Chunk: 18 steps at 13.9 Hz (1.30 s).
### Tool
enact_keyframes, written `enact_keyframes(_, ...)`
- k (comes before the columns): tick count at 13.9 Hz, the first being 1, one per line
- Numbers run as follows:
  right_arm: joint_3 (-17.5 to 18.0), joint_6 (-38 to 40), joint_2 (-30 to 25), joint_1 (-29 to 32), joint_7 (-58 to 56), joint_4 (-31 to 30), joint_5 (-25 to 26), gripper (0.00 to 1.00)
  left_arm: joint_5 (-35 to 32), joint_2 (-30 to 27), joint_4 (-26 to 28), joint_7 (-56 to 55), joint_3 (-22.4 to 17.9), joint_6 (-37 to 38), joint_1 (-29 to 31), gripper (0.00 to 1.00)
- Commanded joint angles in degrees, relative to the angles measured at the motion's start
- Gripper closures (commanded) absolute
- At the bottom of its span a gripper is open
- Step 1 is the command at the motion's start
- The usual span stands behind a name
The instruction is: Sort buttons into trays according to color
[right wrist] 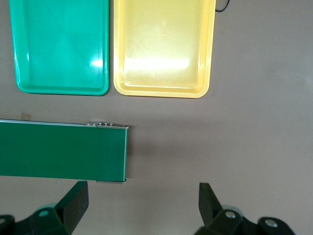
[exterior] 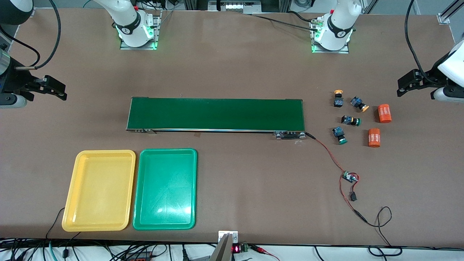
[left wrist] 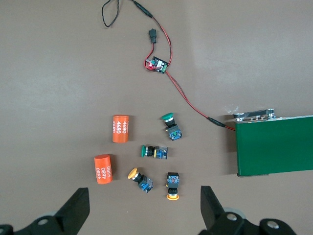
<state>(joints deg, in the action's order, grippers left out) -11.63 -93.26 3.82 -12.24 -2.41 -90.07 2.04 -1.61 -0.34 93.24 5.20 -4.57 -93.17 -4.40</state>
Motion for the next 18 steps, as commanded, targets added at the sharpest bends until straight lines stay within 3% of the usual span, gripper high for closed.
enact_keyframes(1,0.12,-0.87,-0.30,-0.06,-0.14,-0.54,-0.02,0.00,0.47,0.78,-2.00,0.43,0.00,1.42,0.36,0.00)
enact_keyframes(10,0.12,-0.87,-0.21,-0.06,-0.14,-0.54,-0.02,0.00,0.82,2.80,-2.27,-0.19,-0.17,4.67,0.27,0.00)
enact_keyframes(18,0.12,-1.13,-0.21,0.29,-0.14,-0.54,-0.11,0.00,0.20,10.34,-2.71,0.78,-0.52,4.76,3.51,0.00)
